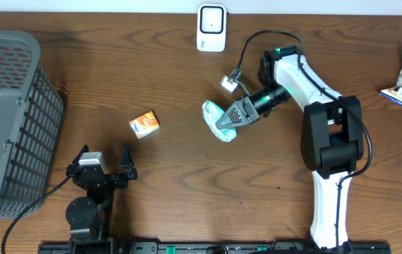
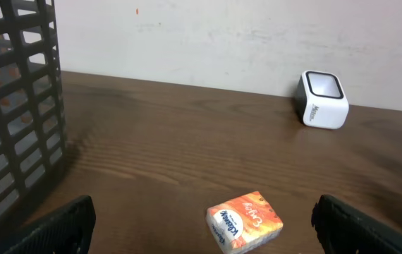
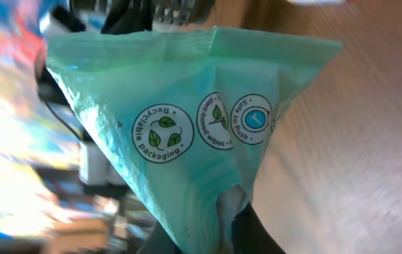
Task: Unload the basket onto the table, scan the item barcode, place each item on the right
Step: 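Lift the wipes pack and turn it in the right gripper, then carry the wipes pack to the scanner and hold it there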
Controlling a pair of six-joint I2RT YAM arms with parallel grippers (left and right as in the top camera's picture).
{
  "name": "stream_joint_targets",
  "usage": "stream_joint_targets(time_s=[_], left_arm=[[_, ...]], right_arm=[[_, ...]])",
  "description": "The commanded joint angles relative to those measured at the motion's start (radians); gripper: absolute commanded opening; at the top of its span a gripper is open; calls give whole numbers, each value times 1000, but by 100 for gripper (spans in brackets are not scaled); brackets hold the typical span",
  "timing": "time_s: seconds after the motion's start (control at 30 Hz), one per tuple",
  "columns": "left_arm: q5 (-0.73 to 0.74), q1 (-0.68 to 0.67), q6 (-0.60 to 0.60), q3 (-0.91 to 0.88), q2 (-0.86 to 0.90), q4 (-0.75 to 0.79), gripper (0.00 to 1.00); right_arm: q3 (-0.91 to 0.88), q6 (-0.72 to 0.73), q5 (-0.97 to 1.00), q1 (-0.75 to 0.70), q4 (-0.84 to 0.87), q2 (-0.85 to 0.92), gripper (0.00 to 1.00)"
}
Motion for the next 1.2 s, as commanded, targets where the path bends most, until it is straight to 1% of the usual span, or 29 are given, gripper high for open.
stream_joint_targets(time_s=[0.0, 0.13, 0.23, 0.43, 0.53, 0.63, 0.7, 0.73, 0.77, 0.83, 0.87, 0.9, 0.93, 0.97, 1.0, 1.07, 1.17], left_arm=[[3, -2, 13, -27, -5, -16, 98], [3, -2, 13, -27, -5, -16, 98], [3, -2, 13, -27, -5, -16, 98], [3, -2, 13, -27, -5, -16, 98], [3, -2, 13, -27, -5, -16, 98], [3, -2, 13, -27, -5, -16, 98], [3, -2, 13, -27, -5, -16, 98], [3, -2, 13, -27, -5, -16, 98], [3, -2, 13, -27, -5, -16, 98], [3, -2, 13, -27, -5, -16, 98], [3, -2, 13, -27, -5, -16, 98], [3, -2, 13, -27, -5, -16, 98], [3, -2, 13, -27, -5, -16, 98], [3, -2, 13, -27, -5, -16, 98], [3, -2, 13, -27, -5, -16, 98], [3, -2, 13, -27, -5, -16, 98], [3, -2, 13, -27, -5, -16, 98]], right_arm=[[-40, -373, -40, 3, -2, 4, 1], [-87, -517, -66, 3, -1, 4, 1], [-104, -556, -66, 3, -1, 4, 1], [-106, -557, -64, 3, -2, 4, 1], [-90, -575, 5, 2, -2, 4, 1], [-21, -522, 74, -1, 0, 4, 1], [47, -471, 85, -4, 17, 4, 1], [122, -386, 91, -4, 56, 4, 1], [152, -338, 101, -4, 85, 4, 1], [216, -131, 185, -3, 219, 4, 1], [237, 45, 284, -2, 335, 4, 1], [242, 165, 370, 1, 426, 4, 1], [242, 315, 491, 4, 534, 4, 1], [242, 517, 711, 10, 674, 4, 1], [242, 585, 847, 18, 759, 4, 1], [243, 592, 987, 32, 858, 4, 1], [243, 617, 1080, 47, 958, 11, 1]])
